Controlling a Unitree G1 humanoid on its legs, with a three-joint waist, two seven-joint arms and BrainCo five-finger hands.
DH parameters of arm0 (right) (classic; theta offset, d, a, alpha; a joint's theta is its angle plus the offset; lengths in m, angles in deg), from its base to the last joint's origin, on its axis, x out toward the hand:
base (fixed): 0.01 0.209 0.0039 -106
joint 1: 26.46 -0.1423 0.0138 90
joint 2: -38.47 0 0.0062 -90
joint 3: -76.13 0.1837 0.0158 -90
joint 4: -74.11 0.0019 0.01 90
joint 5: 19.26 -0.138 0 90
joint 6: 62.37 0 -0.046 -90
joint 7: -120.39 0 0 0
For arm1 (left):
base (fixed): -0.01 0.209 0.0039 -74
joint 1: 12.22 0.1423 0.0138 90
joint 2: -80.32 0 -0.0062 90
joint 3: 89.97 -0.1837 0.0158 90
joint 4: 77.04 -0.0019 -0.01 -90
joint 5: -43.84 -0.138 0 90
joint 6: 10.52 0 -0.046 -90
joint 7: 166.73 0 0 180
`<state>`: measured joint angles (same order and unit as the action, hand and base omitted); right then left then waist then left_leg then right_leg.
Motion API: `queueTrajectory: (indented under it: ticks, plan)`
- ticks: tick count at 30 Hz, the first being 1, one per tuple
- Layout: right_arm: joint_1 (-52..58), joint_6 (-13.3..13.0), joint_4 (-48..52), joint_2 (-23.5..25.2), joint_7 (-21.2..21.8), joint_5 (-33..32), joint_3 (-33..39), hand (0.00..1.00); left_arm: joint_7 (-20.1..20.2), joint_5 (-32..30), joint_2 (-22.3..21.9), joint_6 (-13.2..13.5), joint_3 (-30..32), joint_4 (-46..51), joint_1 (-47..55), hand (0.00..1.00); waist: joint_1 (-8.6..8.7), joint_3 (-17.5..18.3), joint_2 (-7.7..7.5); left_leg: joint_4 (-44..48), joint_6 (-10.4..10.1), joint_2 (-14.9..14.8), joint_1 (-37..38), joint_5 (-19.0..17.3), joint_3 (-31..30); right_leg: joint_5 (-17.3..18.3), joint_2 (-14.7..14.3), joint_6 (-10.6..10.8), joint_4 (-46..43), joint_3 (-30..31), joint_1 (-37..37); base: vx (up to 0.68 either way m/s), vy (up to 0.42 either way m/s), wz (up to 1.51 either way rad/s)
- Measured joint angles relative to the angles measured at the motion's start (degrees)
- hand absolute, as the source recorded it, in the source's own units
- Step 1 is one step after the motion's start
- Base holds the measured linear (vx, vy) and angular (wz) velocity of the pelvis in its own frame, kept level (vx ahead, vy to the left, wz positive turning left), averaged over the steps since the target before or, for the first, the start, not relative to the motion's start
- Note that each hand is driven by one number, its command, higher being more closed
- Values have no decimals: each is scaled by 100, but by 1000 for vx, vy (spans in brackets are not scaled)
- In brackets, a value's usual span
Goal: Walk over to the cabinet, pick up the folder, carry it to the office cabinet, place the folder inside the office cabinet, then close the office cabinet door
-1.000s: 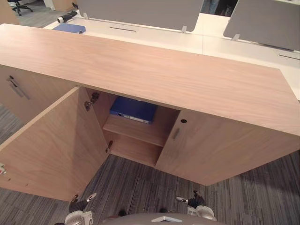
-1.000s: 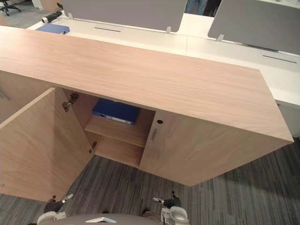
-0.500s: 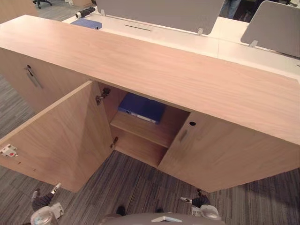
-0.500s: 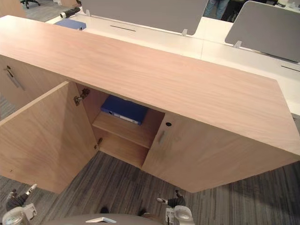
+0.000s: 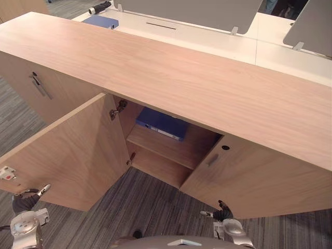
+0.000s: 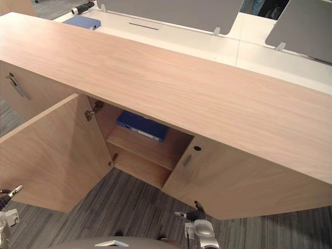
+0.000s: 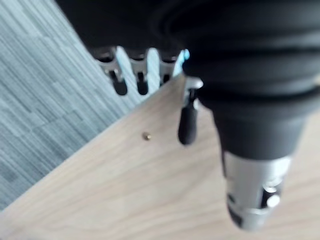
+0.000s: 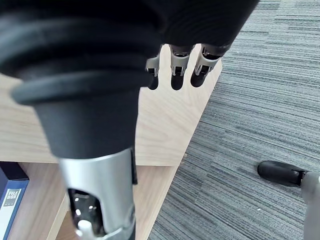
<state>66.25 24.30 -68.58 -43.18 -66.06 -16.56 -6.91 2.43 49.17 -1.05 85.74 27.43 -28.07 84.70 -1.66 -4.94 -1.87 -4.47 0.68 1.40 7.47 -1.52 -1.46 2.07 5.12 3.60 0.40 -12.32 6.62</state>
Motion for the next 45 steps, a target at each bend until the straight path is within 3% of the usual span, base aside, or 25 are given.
queueTrajectory:
  ticks: [21, 27, 40, 45]
  plan:
    - [168, 16, -116, 0, 1, 6, -2, 0, 123, -235, 66, -14, -156, -221, 71, 0, -30, 103, -82, -5, -18, 14, -23, 70, -21, 117, -28, 16, -120, 85, -61, -43, -23, -1]
    - [117, 85, -247, 0, 2, 69, 2, 0, 124, -330, -253, -139, -125, -583, 189, 0, -18, 92, -72, -6, -18, 16, 65, 71, -21, 95, -26, 7, -80, 78, 42, -14, -5, 0]
    - [109, 108, -442, -3, 4, 218, 2, 0, 103, -320, -328, -193, 747, -742, 400, 0, -19, 87, -63, -42, -13, 25, -51, 120, -176, 72, -20, 27, 4, -47, 38, -49, -24, 6]
    - [90, 107, -438, -5, 10, 217, 0, 0, 105, -314, -108, -186, 907, -426, 487, 0, -77, 57, -17, -40, -31, 24, -42, 103, -177, 69, -26, 31, 67, -98, 119, 7, -9, 4]
